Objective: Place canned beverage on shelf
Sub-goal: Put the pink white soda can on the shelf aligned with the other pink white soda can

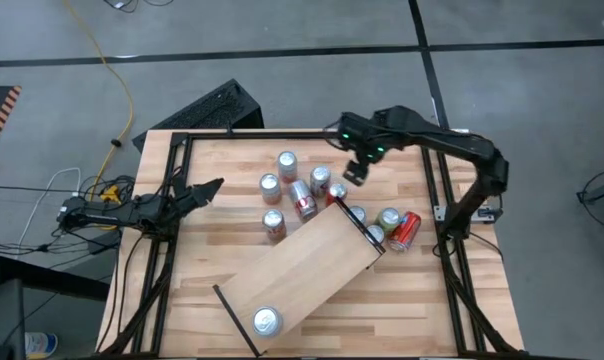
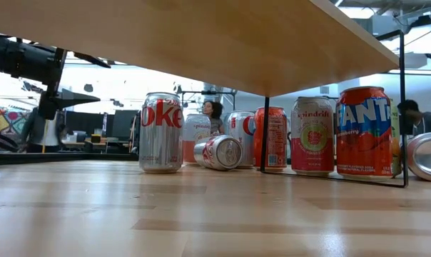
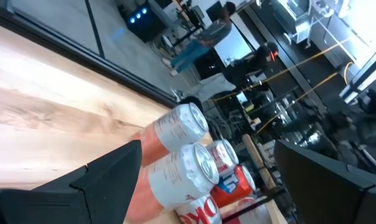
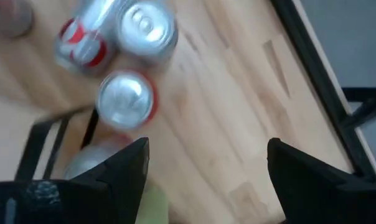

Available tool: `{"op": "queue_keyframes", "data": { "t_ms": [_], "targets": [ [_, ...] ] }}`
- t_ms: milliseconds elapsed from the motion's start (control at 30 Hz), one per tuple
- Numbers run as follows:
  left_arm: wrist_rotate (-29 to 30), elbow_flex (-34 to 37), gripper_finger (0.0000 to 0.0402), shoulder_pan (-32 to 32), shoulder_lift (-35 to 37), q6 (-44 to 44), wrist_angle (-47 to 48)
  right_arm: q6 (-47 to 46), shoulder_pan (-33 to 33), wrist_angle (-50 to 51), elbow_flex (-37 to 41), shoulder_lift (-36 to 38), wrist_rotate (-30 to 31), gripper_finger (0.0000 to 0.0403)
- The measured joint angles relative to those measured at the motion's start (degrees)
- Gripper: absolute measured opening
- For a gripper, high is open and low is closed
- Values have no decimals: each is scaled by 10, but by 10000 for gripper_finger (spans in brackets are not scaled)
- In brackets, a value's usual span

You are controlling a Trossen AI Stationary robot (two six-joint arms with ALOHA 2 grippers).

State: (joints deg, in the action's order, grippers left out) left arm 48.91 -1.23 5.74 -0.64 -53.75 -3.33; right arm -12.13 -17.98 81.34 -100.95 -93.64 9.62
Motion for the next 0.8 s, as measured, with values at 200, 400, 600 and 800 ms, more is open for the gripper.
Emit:
{"op": "queue_keyframes", "data": {
  "t_ms": [200,400,600,800],
  "targets": [
    [9,0,351,0,0,0,0,-10,33,-44,148,150,-5,306],
    [31,0,351,0,0,0,0,83,74,-226,311,267,-18,306],
    [40,0,351,0,0,-4,0,160,55,-279,416,317,-53,306],
    [40,0,351,0,0,-10,0,225,39,-347,468,318,-123,306]
  ]
}}
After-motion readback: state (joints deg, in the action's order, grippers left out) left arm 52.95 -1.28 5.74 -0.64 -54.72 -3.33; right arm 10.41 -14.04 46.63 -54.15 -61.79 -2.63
